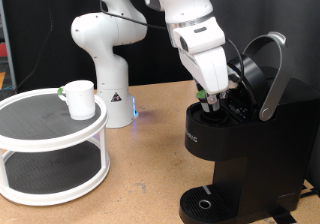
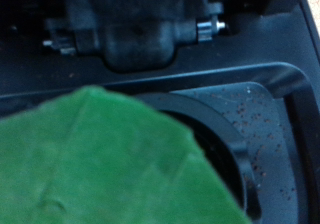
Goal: Make a cup of coffee with the keurig machine
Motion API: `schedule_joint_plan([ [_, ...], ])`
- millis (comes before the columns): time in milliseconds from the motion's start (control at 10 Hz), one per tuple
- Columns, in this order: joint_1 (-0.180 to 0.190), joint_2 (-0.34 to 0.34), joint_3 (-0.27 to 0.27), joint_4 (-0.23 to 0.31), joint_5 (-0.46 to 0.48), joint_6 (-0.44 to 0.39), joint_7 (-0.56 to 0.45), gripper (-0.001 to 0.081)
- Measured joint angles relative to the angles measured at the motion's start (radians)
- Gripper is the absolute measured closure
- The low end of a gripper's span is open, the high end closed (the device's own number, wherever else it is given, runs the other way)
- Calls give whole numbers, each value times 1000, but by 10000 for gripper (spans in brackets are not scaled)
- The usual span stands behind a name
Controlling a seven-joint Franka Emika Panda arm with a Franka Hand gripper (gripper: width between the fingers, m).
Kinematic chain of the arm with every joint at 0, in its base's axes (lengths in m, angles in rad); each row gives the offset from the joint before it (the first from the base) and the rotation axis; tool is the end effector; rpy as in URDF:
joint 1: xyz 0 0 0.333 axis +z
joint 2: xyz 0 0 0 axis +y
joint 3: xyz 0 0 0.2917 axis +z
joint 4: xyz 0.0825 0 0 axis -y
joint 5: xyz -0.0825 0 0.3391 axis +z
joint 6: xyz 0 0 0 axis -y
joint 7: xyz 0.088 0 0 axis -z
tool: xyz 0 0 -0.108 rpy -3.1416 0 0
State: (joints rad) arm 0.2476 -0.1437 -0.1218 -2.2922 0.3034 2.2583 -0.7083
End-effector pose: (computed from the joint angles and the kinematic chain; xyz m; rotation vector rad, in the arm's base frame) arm 0.4645 0.0661 0.4204 -2.7561 -0.9341 -0.2589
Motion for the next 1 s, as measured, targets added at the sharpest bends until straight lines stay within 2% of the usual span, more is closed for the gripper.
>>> schedule_joint_plan([
  [500, -3, 60, 1, 40, -1, 0, 21, 325],
  [1000, 1, 90, 12, 60, -42, -20, 42, 325],
])
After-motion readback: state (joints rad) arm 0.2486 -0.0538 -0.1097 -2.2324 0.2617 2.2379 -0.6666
